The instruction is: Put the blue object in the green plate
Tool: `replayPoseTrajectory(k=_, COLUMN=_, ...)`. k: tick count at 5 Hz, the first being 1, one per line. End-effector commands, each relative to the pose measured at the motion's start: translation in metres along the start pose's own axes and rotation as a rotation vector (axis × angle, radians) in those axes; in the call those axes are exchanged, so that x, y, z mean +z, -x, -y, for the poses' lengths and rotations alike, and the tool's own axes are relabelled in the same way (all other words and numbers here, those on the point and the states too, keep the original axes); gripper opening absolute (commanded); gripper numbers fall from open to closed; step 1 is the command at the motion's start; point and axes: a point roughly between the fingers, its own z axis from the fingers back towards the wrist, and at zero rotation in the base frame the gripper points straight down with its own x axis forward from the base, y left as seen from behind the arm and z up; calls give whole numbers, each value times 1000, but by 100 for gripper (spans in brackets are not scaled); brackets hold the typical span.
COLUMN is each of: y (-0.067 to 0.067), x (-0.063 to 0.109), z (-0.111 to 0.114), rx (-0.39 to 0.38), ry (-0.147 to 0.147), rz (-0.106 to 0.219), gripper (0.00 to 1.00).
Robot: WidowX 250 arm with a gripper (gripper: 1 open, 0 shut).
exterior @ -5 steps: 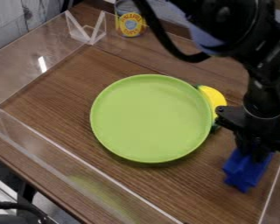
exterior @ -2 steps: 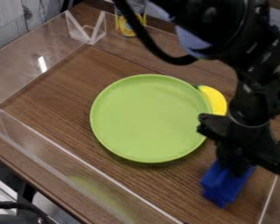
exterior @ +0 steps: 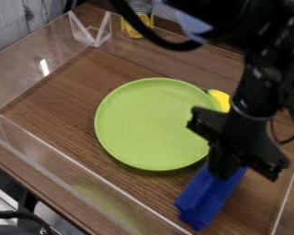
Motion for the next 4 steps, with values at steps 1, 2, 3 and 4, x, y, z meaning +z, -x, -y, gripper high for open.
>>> replayPoseTrajectory(k=1, y=-11, x=22, z=-8, rx=-3, ry=10, rz=70, gripper=0)
replayPoseTrajectory(k=2, y=-11, x=19, z=-12, rx=-12, ry=6, rz=76, gripper=100)
replayPoseTrajectory(k=3, y=-12, x=17, z=-14, rx=-18, ry=4, rz=79, gripper=0)
replayPoseTrajectory(k=4, y=-12, x=19, z=-18, rx=-25, ry=2, rz=83, gripper=0)
